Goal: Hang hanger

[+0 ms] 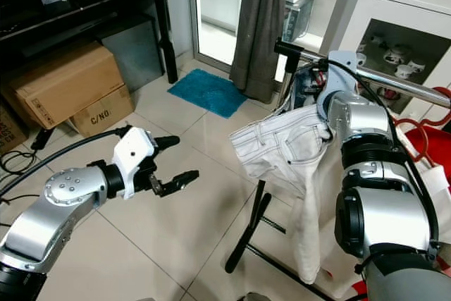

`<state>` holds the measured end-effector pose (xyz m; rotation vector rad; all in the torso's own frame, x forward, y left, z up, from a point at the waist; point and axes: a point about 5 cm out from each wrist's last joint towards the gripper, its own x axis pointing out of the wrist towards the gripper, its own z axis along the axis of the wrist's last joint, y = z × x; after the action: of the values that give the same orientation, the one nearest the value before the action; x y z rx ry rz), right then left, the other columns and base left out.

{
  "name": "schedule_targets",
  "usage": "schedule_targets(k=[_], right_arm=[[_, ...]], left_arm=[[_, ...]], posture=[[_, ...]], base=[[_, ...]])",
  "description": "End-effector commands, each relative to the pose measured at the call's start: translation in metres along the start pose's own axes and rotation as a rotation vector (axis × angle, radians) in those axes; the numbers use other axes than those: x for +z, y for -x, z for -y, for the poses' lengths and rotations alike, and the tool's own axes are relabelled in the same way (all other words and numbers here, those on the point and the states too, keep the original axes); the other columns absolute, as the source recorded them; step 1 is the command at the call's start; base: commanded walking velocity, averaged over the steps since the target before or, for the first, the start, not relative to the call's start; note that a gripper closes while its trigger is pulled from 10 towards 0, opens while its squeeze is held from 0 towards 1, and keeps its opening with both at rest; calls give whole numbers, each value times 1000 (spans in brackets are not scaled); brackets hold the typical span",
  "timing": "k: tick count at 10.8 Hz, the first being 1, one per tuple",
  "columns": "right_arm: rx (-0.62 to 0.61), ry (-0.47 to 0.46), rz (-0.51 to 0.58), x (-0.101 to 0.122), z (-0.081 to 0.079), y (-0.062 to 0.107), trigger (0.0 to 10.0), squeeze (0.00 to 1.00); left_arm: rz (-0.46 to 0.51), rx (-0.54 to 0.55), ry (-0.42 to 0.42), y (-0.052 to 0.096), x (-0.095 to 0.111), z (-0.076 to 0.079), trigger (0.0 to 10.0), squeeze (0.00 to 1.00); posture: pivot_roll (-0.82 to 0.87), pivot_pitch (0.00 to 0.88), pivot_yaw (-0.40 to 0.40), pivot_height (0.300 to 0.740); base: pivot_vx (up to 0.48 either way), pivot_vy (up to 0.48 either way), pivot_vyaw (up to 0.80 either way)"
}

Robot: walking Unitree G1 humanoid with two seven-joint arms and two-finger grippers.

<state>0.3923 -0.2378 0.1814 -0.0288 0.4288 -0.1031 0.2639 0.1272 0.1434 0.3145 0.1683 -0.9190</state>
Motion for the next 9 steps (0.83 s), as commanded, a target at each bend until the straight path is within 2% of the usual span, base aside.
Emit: schedule_targets(k=[1, 4, 5, 6, 7, 8, 9], right_arm=[[0, -11, -25, -4, 1, -1, 0, 0], [21, -4, 38, 1, 3, 2, 0, 0], [37, 35, 80, -1, 4, 4, 0, 0], [24, 44, 101, -2, 6, 6, 0, 0], [13, 26, 143, 0, 7, 10, 0, 0], [9, 12, 216, 5, 7, 15, 0, 0], [11, 13, 268, 7, 6, 20, 0, 0]], left_arm=[[-30, 10, 0, 0, -7, 0, 10000, 729], [5, 86, -23, 0, -8, -1, 10000, 725], [10, 130, -46, -3, -9, -1, 10000, 698], [20, 150, -51, -4, -8, -1, 10000, 608], [82, 177, -4, -6, -2, -3, 10000, 549], [99, 146, 43, -6, 1, -1, 10000, 518], [90, 154, 65, -7, 1, -1, 10000, 212]], posture=[[-51, 0, -9, 740], [-51, 0, -9, 740], [-53, 0, -9, 740], [-55, 0, -8, 740], [-58, 0, -6, 740], [-62, 0, 2, 740], [-67, 0, 11, 740]], base=[[0, 0, 0], [0, 0, 0], [0, 0, 0], [0, 0, 0], [0, 0, 0], [0, 0, 0], [0, 0, 0]])
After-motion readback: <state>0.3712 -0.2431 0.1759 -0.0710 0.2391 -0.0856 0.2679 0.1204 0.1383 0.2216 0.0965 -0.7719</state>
